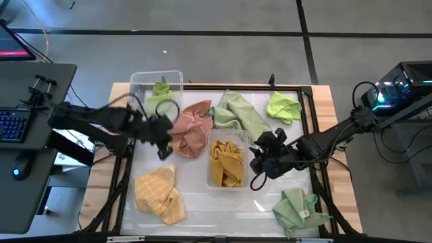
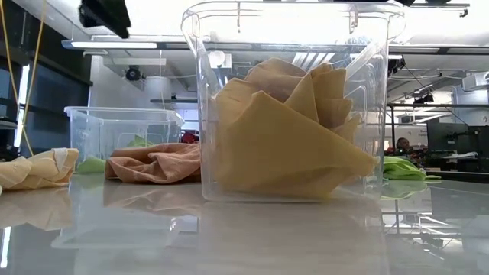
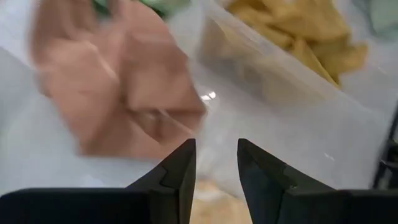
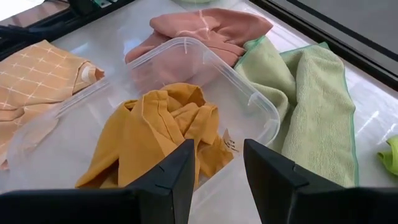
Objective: Sort towels by color in basket
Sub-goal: Put the yellow towel into the bottom transparent bin, then put the bottom dark green towel into the top transparent bin
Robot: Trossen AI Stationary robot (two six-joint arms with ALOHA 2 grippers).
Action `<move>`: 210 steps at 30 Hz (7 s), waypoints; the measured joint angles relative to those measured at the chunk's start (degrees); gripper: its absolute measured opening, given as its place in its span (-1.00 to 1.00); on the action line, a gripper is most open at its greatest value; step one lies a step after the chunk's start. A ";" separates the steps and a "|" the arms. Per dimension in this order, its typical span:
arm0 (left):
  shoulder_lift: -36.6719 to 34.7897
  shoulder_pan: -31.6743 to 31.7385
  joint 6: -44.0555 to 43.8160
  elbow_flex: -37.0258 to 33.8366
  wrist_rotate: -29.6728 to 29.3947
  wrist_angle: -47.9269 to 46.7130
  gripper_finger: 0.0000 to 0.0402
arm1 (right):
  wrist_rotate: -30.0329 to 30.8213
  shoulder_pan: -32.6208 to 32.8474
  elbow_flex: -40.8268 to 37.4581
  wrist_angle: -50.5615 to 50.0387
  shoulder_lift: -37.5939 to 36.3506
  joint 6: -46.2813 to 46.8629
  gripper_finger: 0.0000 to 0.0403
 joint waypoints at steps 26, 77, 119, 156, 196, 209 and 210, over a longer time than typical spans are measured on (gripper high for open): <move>38.33 -28.63 -24.52 -0.02 19.17 0.77 0.51 | 0.39 2.71 0.00 0.42 0.00 0.91 -0.34; 17.99 -20.06 -10.61 32.83 -42.38 -11.97 -0.98 | -29.66 -17.36 0.04 68.61 2.72 -45.10 0.34; 10.56 11.17 48.86 32.87 -11.77 5.34 -0.17 | -36.25 -20.29 19.26 5.85 7.60 -15.87 -0.94; 7.47 6.45 44.29 32.89 -16.20 0.68 -0.15 | -49.30 -23.59 33.14 -11.77 22.61 -3.28 -0.31; 7.87 6.58 37.67 32.85 -16.20 -1.48 -0.15 | -57.94 -23.67 27.37 -7.93 29.92 -20.05 -0.65; 3.58 4.27 18.63 14.19 -14.97 -9.46 -0.15 | -22.95 -13.52 34.18 -27.88 21.28 -13.21 -0.25; 3.24 4.07 18.87 11.59 -13.98 -7.59 -0.15 | -20.90 -12.94 34.18 -29.16 20.12 -10.33 -0.24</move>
